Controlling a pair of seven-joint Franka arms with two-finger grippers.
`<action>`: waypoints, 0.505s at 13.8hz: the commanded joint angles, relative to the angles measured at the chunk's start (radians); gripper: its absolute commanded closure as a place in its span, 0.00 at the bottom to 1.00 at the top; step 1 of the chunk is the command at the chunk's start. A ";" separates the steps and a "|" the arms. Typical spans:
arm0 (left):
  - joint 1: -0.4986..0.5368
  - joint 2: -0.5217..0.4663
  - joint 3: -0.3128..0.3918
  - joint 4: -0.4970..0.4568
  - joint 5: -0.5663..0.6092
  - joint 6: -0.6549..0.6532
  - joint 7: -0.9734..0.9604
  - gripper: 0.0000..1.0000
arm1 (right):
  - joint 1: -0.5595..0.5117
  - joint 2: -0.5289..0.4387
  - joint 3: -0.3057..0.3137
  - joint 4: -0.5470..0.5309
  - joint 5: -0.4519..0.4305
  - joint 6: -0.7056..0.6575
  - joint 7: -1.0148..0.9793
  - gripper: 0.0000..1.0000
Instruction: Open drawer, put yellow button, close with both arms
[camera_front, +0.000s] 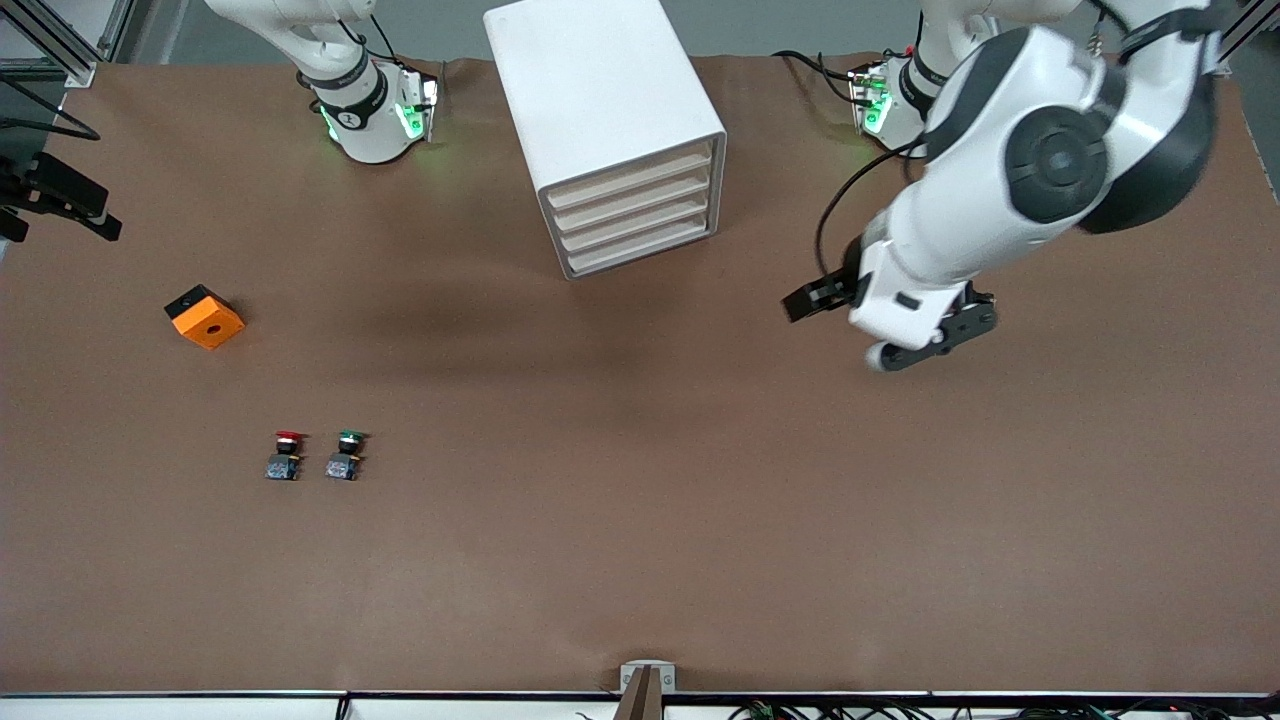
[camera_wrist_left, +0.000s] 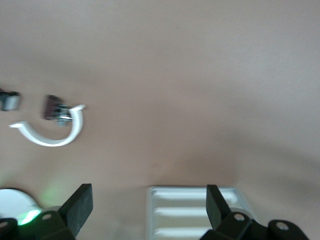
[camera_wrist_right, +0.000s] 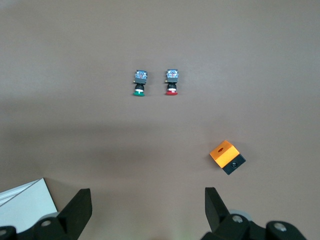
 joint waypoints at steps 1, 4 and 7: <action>0.092 -0.101 -0.009 -0.057 0.015 -0.080 0.171 0.00 | -0.006 -0.020 0.000 -0.024 -0.019 -0.009 -0.004 0.00; 0.194 -0.239 -0.010 -0.165 0.056 -0.087 0.343 0.00 | -0.009 -0.018 -0.001 -0.019 -0.017 -0.006 -0.002 0.00; 0.286 -0.346 -0.003 -0.261 0.056 -0.085 0.538 0.00 | -0.008 -0.018 0.000 0.007 -0.017 -0.012 0.000 0.00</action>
